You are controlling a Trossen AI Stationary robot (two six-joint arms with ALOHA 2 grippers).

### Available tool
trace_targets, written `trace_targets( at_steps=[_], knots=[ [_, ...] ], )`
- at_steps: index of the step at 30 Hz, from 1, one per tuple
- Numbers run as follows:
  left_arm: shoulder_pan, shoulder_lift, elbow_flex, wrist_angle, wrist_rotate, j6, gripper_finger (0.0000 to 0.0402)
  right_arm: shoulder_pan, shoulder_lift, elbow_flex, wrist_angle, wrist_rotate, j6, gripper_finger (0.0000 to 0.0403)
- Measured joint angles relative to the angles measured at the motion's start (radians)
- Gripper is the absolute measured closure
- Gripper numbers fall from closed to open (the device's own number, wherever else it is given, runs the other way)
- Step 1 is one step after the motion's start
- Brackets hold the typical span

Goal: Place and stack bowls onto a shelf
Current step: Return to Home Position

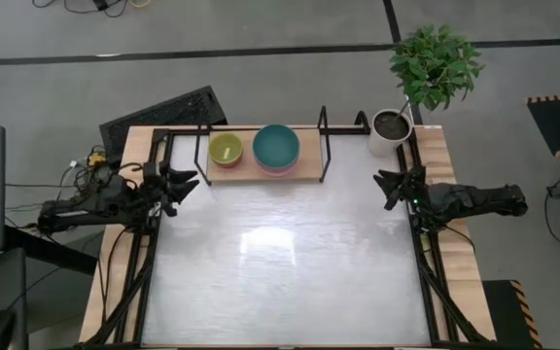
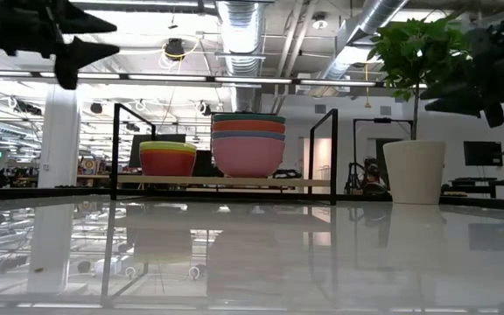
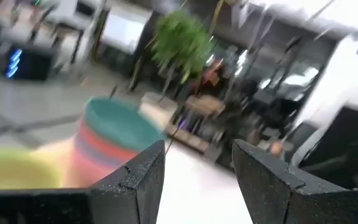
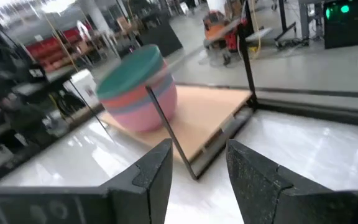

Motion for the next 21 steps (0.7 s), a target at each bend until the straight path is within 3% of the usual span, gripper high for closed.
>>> trace_targets(
  at_steps=[5,10,16,21],
  knots=[
    [-0.003,-0.001,-0.202,0.311,0.107,-0.017,0.0229,0.0,0.0,-0.015,-0.001,0.0,0.003,0.0228],
    [-0.031,0.015,-0.213,0.228,0.067,-0.099,0.0229,0.0,0.0,-0.037,0.01,-0.008,0.016,0.0228],
    [-0.045,0.013,-0.214,0.228,-0.012,-0.098,0.0229,0.0,0.002,-0.079,0.022,-0.147,0.017,0.0228],
    [-0.045,0.013,-0.214,0.202,0.018,-0.102,0.0229,0.001,0.011,-0.078,0.016,-0.181,0.017,0.0228]
  ],
)
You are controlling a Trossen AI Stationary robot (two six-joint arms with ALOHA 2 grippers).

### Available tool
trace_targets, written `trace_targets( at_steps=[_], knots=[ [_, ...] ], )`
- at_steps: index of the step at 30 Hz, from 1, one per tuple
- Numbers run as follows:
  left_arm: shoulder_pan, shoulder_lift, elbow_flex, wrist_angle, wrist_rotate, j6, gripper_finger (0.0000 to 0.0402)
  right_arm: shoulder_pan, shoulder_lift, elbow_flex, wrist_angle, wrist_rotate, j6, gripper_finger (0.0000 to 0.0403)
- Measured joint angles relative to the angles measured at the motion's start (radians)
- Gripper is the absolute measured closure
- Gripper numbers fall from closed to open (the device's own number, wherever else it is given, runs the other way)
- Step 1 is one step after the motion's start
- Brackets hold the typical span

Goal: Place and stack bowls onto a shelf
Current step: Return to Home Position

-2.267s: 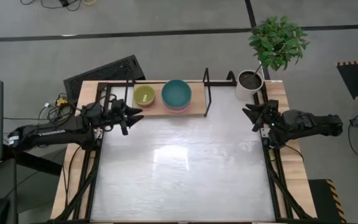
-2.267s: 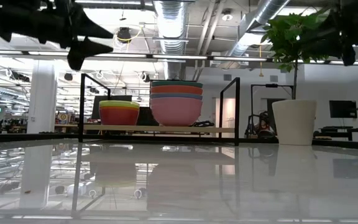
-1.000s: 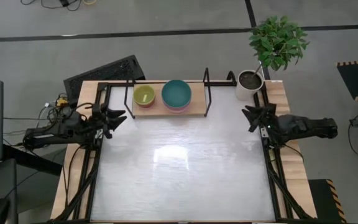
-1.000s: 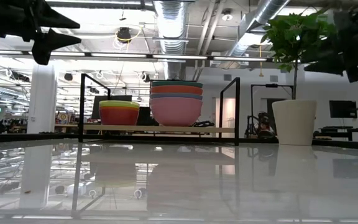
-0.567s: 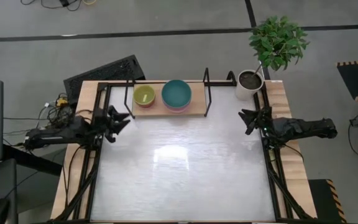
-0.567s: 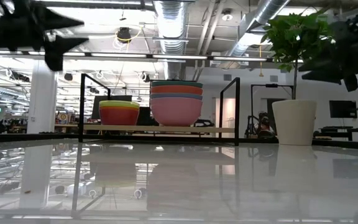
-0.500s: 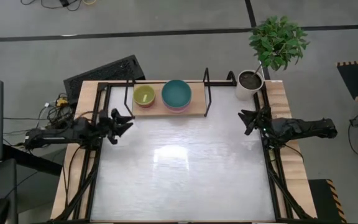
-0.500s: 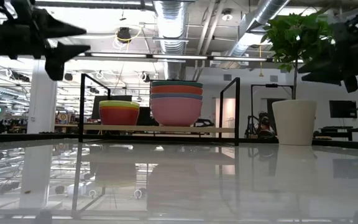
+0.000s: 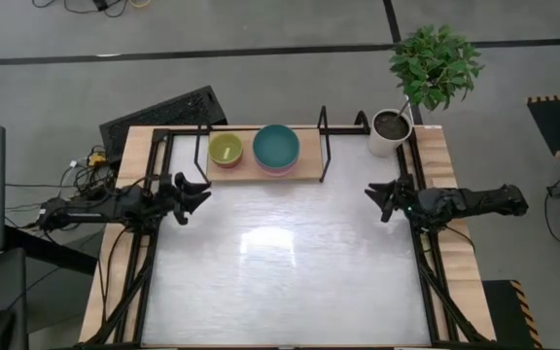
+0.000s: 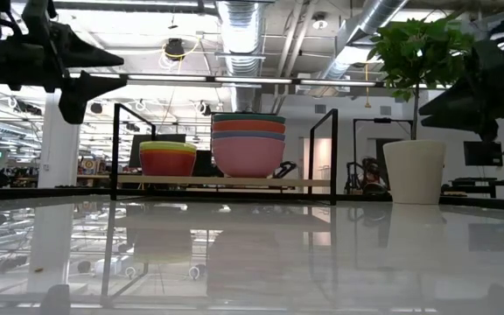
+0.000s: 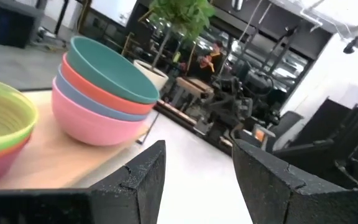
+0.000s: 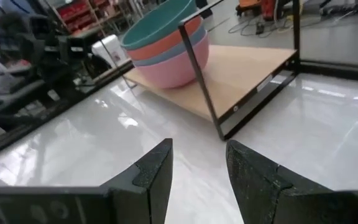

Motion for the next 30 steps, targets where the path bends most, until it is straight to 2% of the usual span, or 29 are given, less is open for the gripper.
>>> trace_targets(
  at_steps=[2,6,8,10,14,16,19,22,26,30],
  knots=[
    [-0.001,0.0,0.0,-0.003,0.008,-0.018,0.0229,-0.002,0.001,0.0,-0.001,0.004,-0.029,0.0228],
    [0.0,0.0,0.0,-0.009,0.001,-0.05,0.0229,0.003,0.001,0.0,-0.002,-0.003,0.029,0.0228],
    [-0.001,0.002,0.0,-0.008,0.031,-0.072,0.0229,0.009,0.001,-0.001,0.01,-0.003,0.034,0.0228],
    [-0.001,0.002,-0.001,0.001,0.1,-0.03,0.0229,0.01,-0.002,-0.003,0.032,-0.022,-0.054,0.0228],
    [-0.001,0.002,-0.001,0.075,0.325,0.138,0.0229,0.016,-0.003,-0.004,0.092,-0.189,-0.342,0.0228],
    [-0.002,0.002,-0.001,0.119,0.408,0.21,0.0229,0.013,-0.003,-0.004,0.092,-0.234,-0.371,0.0228],
    [-0.001,0.002,-0.001,0.155,0.508,0.313,0.0229,0.013,-0.008,-0.032,0.107,-0.243,-0.372,0.0228],
    [-0.001,0.002,-0.001,0.124,0.526,0.339,0.0229,0.014,-0.003,-0.044,0.146,-0.267,-0.386,0.0228],
    [-0.001,0.003,-0.002,0.05,0.485,0.305,0.0229,0.014,-0.003,-0.047,0.158,-0.264,-0.408,0.0228],
    [-0.001,0.002,-0.002,0.047,0.506,0.264,0.0229,0.012,-0.002,-0.047,0.157,-0.264,-0.408,0.0228]
  ],
)
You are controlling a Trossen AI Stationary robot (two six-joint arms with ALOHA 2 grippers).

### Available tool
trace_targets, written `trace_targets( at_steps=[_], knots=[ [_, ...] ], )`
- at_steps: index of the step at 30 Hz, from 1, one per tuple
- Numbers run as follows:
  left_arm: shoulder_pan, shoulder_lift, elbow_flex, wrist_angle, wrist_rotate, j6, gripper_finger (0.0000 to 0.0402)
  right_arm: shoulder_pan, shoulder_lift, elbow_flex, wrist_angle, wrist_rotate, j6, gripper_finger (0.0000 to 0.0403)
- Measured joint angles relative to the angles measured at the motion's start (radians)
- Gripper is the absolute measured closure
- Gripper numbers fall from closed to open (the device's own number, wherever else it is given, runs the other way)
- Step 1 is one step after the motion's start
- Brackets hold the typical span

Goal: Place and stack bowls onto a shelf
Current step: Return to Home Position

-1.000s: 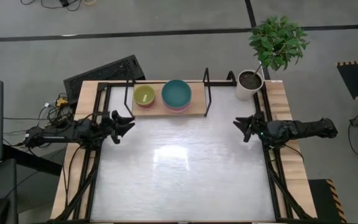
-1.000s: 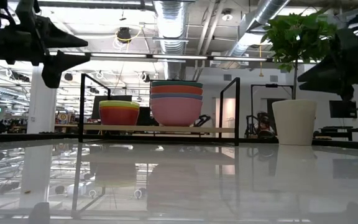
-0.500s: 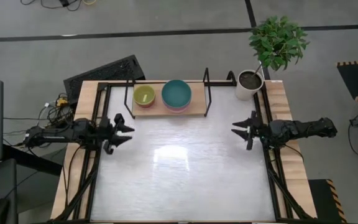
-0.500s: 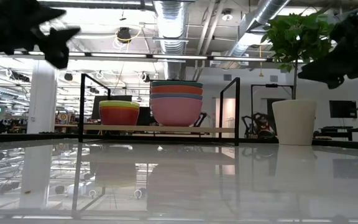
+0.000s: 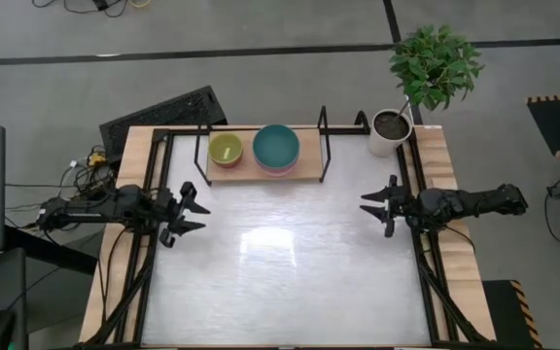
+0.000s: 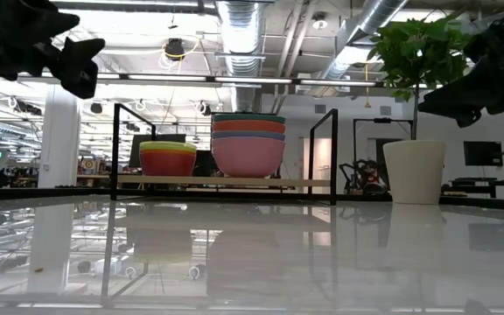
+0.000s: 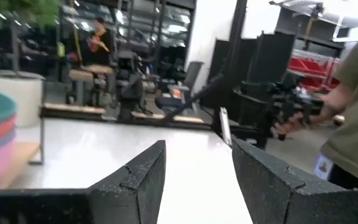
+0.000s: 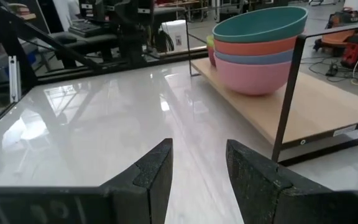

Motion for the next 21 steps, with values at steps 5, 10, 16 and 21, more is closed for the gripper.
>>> trace_targets(
  at_steps=[5,10,16,21],
  knots=[
    [0.0,0.0,0.0,-0.025,-0.014,-0.012,0.0229,0.0,0.0,0.0,-0.001,0.001,0.035,0.0228],
    [0.0,0.0,-0.001,-0.026,-0.048,0.043,0.0229,0.0,0.0,0.0,-0.001,0.002,0.042,0.0228],
    [0.0,0.0,-0.001,-0.069,-0.051,0.054,0.0229,0.0,0.0,-0.001,-0.002,0.002,0.042,0.0228],
    [0.0,0.001,-0.001,-0.16,-0.051,0.055,0.0229,0.0,0.0,-0.001,-0.002,0.003,0.043,0.0228]
  ],
)
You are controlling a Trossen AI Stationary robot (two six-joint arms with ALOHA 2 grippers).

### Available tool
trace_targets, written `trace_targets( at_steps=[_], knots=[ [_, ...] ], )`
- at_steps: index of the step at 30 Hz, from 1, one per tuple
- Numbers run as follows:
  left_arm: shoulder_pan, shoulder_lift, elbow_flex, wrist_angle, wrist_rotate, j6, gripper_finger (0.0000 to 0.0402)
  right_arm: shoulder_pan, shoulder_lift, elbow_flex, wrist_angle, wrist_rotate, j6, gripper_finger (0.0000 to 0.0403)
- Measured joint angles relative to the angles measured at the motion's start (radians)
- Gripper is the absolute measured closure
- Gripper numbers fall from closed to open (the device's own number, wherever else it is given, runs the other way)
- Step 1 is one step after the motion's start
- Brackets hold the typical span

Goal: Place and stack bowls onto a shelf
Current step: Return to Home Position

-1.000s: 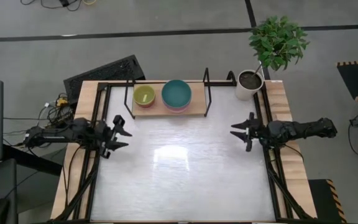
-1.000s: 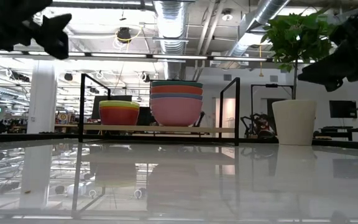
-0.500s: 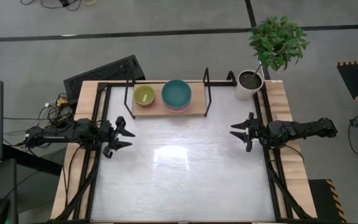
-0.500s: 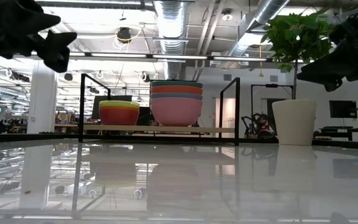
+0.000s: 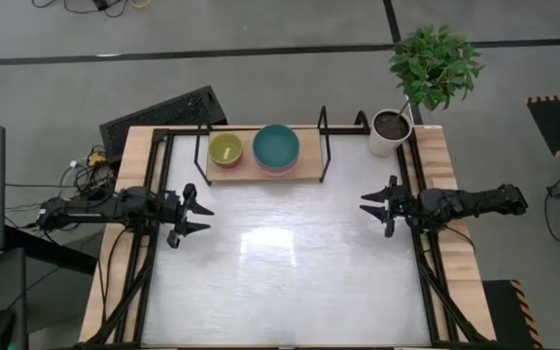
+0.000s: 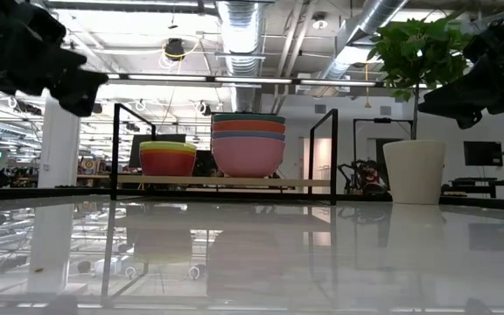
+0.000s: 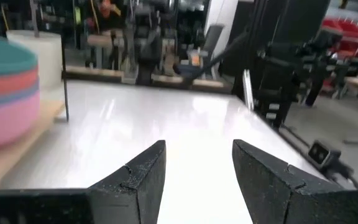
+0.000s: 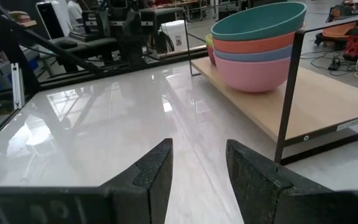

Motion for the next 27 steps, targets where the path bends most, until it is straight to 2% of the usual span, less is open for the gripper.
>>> trace_targets(
  at_steps=[27],
  knots=[
    [0.0,0.006,0.013,-0.052,-0.058,-0.003,0.0229,0.0,0.0,-0.001,-0.001,0.001,0.0,0.0228]
  ],
)
